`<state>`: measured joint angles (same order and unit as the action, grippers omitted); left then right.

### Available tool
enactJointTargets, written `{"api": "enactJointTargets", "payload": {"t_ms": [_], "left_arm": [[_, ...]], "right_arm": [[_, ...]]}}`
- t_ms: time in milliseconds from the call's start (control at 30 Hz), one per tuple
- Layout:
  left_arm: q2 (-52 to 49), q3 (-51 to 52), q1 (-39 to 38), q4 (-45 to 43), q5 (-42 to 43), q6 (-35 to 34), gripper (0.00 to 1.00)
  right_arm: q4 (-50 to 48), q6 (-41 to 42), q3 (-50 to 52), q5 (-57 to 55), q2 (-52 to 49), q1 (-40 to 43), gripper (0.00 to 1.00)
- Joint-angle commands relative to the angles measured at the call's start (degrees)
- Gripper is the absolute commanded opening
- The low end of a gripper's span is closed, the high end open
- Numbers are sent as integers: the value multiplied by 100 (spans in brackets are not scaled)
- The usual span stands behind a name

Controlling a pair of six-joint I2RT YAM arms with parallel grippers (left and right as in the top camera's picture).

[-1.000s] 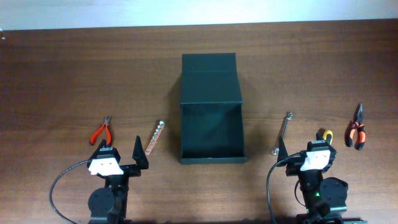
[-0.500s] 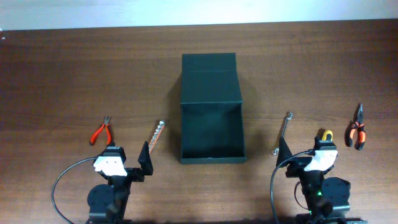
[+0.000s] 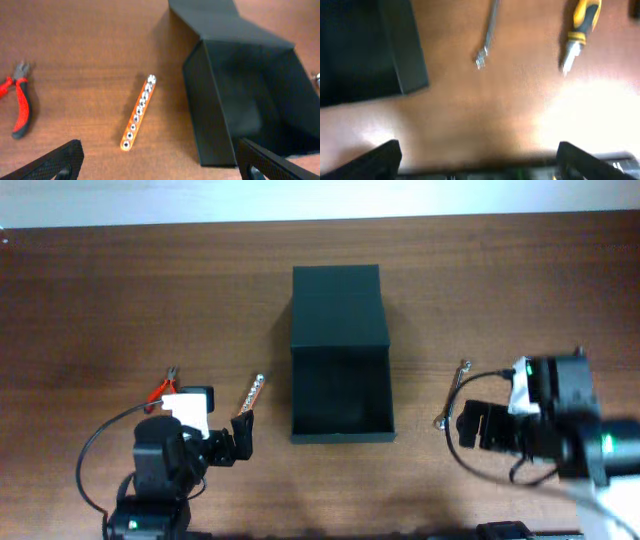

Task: Pack container
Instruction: 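Lower the right gripper and grasp the chrome wrench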

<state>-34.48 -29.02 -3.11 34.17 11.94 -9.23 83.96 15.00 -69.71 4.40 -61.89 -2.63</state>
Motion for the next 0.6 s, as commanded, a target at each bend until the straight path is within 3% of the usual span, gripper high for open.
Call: {"api": "enactJointTargets", "payload": {"t_ms": [0,100,300,567], "left_arm": [[-448,-507,28,306,136,280,99],[-691,-894,28,610,96,619,99],[-1327,-1945,28,1220,-428,629,99],[-1346,-1971,28,1126,-632,629,99]], "right_arm": [[330,50,-686,33,-960,-31,98],[190,-15,-761,2,-1517,-31,99],[-846,52,-732,-385,-2306,-31,99],[-1950,52,-271,-791,-2704,-28,99]]}}
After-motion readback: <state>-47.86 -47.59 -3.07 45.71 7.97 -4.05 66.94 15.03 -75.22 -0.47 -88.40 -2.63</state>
